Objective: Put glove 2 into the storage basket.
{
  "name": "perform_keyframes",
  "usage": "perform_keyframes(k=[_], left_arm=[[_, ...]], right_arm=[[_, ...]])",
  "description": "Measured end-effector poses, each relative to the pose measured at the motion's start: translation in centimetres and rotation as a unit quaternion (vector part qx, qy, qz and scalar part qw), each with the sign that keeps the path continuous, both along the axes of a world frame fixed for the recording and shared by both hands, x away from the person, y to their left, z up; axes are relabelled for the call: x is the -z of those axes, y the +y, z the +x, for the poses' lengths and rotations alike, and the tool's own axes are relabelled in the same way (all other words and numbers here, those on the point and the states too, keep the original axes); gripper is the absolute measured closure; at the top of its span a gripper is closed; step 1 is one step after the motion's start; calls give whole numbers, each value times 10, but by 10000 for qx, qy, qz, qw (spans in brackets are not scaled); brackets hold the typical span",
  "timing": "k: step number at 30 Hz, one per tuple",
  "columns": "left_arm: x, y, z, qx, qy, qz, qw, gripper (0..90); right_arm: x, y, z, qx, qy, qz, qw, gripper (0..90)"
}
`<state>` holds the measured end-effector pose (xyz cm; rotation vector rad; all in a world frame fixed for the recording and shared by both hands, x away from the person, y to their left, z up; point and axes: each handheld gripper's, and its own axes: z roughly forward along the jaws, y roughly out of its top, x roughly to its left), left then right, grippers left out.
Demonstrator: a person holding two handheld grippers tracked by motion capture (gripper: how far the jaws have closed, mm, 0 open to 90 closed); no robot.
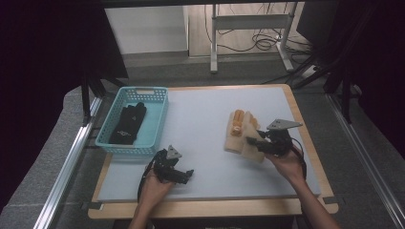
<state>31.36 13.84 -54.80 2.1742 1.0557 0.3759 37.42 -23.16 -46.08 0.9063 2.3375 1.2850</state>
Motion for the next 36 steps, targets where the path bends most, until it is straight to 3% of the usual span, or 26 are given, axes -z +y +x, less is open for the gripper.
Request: perform_keyframes(k=[1,3,4,7,8,9,12,13,15,16,17,22,24,25,29,36], left_arm=[[0,4,-1,-66,10,-2,10000,2],[0,7,-1,-111,17,-3,9999,0],[1,11,-2,-173,28,-27,9998,0],[1,16,-2,-197,31,-15,9998,0],[2,20,-3,-232,25,-44,9997,0],[2,20,-3,-232,25,-44,9997,0],[2,22,-3,-258,20,-79,9996,1],[2,22,-3,-258,20,-79,9996,0],[2,22,-3,-257,25,-87,9996,0],[2,22,-3,-257,25,-87,9996,0],[3,22,-3,-259,28,-94,9996,0],[3,22,-3,-251,36,-86,9996,0],[3,22,-3,-259,36,-100,9996,0],[2,23,-3,-234,44,-68,9997,0],[3,22,-3,-243,38,-82,9997,0],[3,22,-3,-246,42,-85,9997,0]], right_arm=[[-1,16,-11,-226,-25,-36,9997,536],[0,24,-15,-338,-12,-64,9994,535],[2,42,-22,-532,48,-79,9985,533],[8,58,-26,-663,172,-15,9977,532],[17,76,-28,-750,207,-119,9969,529],[17,76,-28,-750,207,-119,9969,529],[41,102,-29,-756,296,-238,9964,515],[41,102,-29,-756,296,-238,9964,515],[55,113,-31,-768,435,-145,9960,421],[55,113,-31,-768,435,-145,9960,421],[55,114,-31,-781,471,-128,9958,336],[43,94,-26,-588,435,-6,9973,312],[41,74,-24,-430,456,-144,9979,451],[41,74,-24,-430,456,-144,9979,451],[48,50,-17,-169,400,-381,9983,618],[46,34,15,142,407,-276,9987,620]])
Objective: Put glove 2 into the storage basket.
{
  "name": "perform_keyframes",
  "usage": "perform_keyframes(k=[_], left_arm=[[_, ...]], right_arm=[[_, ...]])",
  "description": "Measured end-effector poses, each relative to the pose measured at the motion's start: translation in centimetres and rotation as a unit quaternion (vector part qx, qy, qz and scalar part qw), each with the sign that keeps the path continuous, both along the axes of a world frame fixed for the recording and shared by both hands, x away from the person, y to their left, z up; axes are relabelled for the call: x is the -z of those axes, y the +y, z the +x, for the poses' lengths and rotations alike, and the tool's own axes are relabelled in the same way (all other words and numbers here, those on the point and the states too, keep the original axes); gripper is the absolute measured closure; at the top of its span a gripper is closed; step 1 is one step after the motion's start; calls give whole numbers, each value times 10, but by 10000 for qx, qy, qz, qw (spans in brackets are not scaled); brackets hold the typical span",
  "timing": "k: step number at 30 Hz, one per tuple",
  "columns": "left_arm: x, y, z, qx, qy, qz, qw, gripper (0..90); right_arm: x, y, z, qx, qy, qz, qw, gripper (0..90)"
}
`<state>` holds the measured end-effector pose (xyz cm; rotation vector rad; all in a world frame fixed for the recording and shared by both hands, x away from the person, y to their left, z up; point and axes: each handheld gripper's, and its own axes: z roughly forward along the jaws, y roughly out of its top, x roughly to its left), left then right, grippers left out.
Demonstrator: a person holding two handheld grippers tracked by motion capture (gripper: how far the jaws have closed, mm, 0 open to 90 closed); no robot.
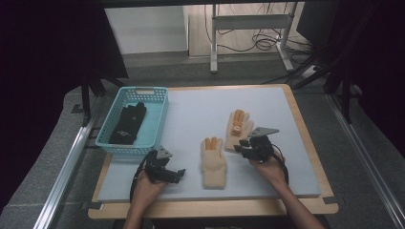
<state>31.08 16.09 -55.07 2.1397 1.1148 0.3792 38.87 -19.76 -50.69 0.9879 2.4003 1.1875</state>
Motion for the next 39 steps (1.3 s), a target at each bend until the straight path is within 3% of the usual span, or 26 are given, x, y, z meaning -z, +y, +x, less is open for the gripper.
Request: perform_keyframes(k=[4,9,11,15,18,19,21,22,24,25,29,35,36,39], left_arm=[[0,0,0,-1,0,0,10000,1],[0,0,0,-1,1,-3,10000,1],[0,0,0,-2,0,-2,10000,1],[0,0,0,-1,0,-3,10000,1],[0,0,0,-1,0,-4,10000,1],[0,0,0,-2,-1,-4,10000,1],[0,0,0,-2,-1,-5,10000,1],[0,0,0,-1,0,-3,10000,1],[0,0,0,-3,0,-4,10000,1],[0,0,0,-2,-1,-3,10000,1],[0,0,0,7,2,11,10000,1],[0,0,0,-6,-2,-5,10000,2],[0,0,0,-8,-3,-5,10000,2],[0,0,0,-10,-2,-8,10000,2]], right_arm=[[0,1,19,91,-24,-81,9999,608],[-1,5,31,168,-123,-189,9996,602],[-1,7,45,334,-192,-281,9989,514],[4,11,62,349,-164,-360,9986,416],[9,14,67,240,-131,-404,9988,404],[15,17,70,231,-158,-559,9980,400],[17,17,71,207,-188,-586,9979,413],[21,17,71,160,-219,-597,9979,507],[22,17,71,166,-227,-542,9981,532],[20,16,70,189,-228,-561,9980,588],[13,15,65,171,-326,-580,9976,608],[-9,7,47,-46,-327,-156,9993,609],[-19,6,37,-167,-362,-66,9992,609],[-28,7,26,-310,-401,-25,9987,609]])
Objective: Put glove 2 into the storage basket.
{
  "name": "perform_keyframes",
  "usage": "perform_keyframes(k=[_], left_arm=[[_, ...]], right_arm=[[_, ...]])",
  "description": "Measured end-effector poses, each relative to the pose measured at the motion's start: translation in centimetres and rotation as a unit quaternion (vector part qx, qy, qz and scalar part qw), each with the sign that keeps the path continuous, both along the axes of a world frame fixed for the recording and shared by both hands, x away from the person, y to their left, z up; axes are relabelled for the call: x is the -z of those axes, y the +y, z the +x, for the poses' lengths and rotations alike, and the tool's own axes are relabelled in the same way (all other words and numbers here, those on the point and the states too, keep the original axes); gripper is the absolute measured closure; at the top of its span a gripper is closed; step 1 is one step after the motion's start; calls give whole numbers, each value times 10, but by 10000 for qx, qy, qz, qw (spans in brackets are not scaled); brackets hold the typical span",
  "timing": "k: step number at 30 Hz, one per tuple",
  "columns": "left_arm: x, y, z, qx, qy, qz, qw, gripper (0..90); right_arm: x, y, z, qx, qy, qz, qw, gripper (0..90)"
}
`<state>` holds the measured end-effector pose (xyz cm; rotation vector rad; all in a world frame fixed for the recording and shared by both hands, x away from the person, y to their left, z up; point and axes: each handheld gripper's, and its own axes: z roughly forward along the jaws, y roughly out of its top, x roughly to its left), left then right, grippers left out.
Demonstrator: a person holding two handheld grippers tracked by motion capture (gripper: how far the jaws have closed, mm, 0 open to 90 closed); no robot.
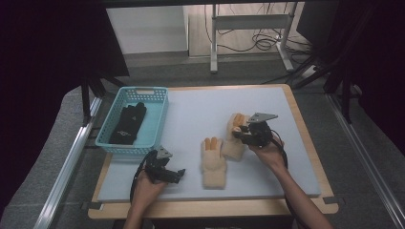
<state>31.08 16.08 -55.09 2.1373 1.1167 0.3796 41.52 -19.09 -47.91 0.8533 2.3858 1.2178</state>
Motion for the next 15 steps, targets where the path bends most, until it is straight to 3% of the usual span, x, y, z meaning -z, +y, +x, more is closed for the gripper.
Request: perform_keyframes(k=[5,6,9,15], left_arm=[[0,0,0,-8,-12,-10,10000,2],[0,0,0,-8,-12,-9,10000,2],[0,0,0,-10,-12,-9,10000,2],[0,0,0,-16,-6,-17,10000,2]], right_arm=[[-26,8,-33,-483,-47,129,9987,609],[-26,8,-33,-483,-47,129,9987,609],[-33,20,-52,-832,13,107,9965,609],[-23,45,-66,-1219,225,29,9923,608]])
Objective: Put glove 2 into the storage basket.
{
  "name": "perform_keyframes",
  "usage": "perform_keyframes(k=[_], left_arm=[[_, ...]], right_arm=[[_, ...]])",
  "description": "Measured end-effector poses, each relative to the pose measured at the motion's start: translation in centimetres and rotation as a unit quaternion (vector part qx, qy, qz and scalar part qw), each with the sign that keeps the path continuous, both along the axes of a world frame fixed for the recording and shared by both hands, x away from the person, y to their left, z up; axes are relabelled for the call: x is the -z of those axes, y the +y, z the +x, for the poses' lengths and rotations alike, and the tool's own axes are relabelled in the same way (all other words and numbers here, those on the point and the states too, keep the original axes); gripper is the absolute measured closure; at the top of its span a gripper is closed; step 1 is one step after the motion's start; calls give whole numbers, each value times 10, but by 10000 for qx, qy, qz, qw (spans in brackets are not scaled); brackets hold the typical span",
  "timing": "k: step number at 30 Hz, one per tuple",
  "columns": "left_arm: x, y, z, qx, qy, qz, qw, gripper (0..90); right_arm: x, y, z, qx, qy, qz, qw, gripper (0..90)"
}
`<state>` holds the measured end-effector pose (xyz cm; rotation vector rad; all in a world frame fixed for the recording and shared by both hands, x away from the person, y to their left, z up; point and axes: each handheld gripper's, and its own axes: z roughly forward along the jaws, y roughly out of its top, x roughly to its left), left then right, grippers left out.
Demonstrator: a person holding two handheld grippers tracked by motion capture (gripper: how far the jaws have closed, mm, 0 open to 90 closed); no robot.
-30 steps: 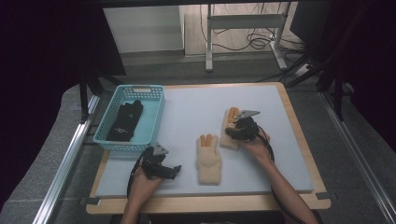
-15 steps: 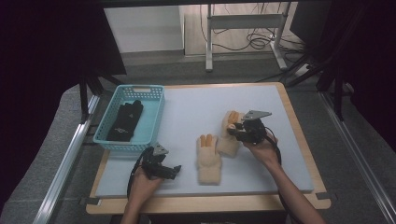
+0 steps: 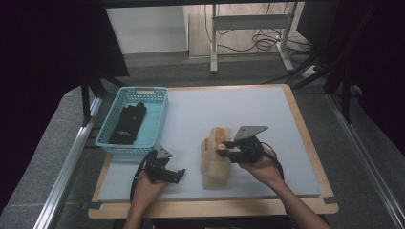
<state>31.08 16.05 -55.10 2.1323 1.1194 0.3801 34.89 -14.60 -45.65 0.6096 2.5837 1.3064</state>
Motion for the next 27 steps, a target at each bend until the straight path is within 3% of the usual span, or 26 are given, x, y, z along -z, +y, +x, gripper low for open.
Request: perform_keyframes(k=[3,6,10,12,16,20,21,24,27], left_arm=[[0,0,0,6,-8,6,10000,2],[0,0,0,-3,-5,-2,10000,2],[0,0,0,-3,-5,-4,10000,2],[0,0,0,-9,-5,-6,10000,2],[0,0,0,-7,-5,-1,10000,2],[0,0,0,-7,-2,15,10000,2],[0,0,0,-19,-4,-6,10000,2],[0,0,-1,-20,-7,-2,10000,2],[0,0,-1,-27,-22,45,10000,0]], right_arm=[[17,21,-2,-106,2,-275,9996,607],[29,28,1,-15,107,-415,9991,605],[39,29,4,1,186,-431,9989,586],[46,31,6,19,274,-392,9989,529],[37,24,7,120,196,-263,9994,428],[28,8,8,274,113,-147,9995,419],[25,-5,8,379,98,-107,9992,441],[27,-18,8,460,158,-107,9988,494],[38,-37,1,526,373,-204,9977,686]])
